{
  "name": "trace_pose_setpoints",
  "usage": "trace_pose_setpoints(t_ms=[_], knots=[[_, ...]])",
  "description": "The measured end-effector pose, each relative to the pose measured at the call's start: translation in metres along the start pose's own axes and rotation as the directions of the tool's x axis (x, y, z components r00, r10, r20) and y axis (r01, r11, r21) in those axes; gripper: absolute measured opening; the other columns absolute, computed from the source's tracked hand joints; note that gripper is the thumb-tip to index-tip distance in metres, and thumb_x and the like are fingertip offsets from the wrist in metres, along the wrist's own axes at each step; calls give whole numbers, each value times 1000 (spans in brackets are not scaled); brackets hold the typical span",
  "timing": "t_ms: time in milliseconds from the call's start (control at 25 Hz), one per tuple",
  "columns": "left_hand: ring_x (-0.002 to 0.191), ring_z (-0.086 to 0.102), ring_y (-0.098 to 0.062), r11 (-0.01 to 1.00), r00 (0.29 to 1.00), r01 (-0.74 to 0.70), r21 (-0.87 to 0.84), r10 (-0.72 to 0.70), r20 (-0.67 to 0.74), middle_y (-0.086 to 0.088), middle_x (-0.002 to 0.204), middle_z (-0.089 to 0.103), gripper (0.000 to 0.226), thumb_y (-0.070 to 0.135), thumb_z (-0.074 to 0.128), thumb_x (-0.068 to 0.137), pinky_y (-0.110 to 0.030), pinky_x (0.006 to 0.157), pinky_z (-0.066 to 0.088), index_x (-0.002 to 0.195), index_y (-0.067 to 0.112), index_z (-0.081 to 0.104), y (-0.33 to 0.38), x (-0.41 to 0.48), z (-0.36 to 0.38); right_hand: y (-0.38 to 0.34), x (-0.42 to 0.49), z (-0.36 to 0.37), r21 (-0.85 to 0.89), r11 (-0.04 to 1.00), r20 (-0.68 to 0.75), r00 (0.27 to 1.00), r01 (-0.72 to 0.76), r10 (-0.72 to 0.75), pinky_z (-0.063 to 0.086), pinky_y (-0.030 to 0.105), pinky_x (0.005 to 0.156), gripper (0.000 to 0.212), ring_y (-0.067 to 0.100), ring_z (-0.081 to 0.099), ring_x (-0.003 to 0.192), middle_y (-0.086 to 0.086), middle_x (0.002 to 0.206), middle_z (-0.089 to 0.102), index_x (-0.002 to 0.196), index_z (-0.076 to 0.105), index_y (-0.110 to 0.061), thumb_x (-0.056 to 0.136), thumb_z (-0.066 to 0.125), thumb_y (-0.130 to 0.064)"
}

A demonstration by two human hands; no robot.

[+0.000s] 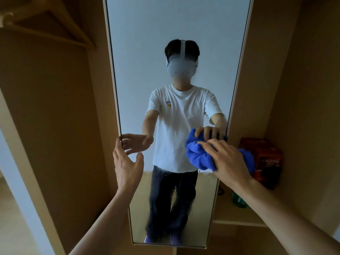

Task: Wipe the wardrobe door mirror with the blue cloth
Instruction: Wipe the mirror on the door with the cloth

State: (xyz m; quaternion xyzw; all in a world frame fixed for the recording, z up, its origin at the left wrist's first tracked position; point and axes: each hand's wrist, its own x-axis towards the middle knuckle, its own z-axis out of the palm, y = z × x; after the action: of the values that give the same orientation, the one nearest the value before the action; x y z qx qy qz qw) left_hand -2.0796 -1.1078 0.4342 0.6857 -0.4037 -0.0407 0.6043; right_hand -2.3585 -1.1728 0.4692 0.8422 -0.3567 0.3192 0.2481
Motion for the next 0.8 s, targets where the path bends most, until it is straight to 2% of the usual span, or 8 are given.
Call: trace_pose_setpoints(t_ms=[120,280,320,400,480,520,680,800], knots=[[136,46,-24,1000,1000,-5,0,5,18,-4,161,27,80,27,61,98,-45,93,51,160,30,10,-1,1,-5,2,-2,-12,225,943,11,968,-247,251,50,36,65,50,24,62,91,-2,106,59,122,52,-26,80,70,-6],[135,45,-24,1000,999,-9,9,9,44,-5,159,28,80,29,61,97,-38,87,46,160,30,11,0,8,-9,3,23,-39,354,824,-124,852,-441,509,45,31,66,6,4,63,80,-18,87,59,100,50,-44,96,51,-49],[136,44,-25,1000,999,-8,12,8,50,-6,158,29,80,30,60,98,-38,87,45,160,30,11,0,10,-9,-1,31,-44,408,794,-155,823,-451,547,41,25,64,11,-2,59,73,-21,79,57,91,46,-47,95,43,-58],[138,42,-27,1000,998,2,4,-2,61,-7,158,28,78,33,59,98,-42,93,45,159,31,11,3,17,-12,-3,33,-46,433,797,-274,780,-422,562,36,22,62,6,1,58,67,-19,76,55,92,45,-46,92,48,-51],[139,42,-27,1000,998,-12,-21,13,64,-6,159,28,76,33,58,99,-44,97,45,159,32,12,5,25,-14,0,29,-34,409,798,-317,751,-443,580,40,30,67,22,21,62,77,-2,91,62,111,58,-19,91,61,-26],[138,43,-26,999,997,-29,-42,32,67,-4,159,29,75,32,58,99,-42,98,45,159,32,13,5,28,-15,1,28,-27,411,772,-307,723,-485,618,40,32,70,25,22,60,80,3,94,62,114,58,-11,92,61,-22],[132,49,-16,994,995,-52,-101,60,78,3,158,37,70,33,55,100,-37,98,44,158,35,18,1,34,-17,-4,39,-12,449,688,-289,636,-570,716,35,21,66,20,9,51,68,-14,78,50,99,48,-28,94,52,-47],[123,46,-3,991,994,-58,-117,68,85,7,157,40,65,35,54,101,-32,97,42,158,37,23,-2,35,-20,-10,40,2,476,670,-311,604,-569,734,39,32,68,23,20,57,77,-2,88,56,104,49,-19,89,61,-33]])
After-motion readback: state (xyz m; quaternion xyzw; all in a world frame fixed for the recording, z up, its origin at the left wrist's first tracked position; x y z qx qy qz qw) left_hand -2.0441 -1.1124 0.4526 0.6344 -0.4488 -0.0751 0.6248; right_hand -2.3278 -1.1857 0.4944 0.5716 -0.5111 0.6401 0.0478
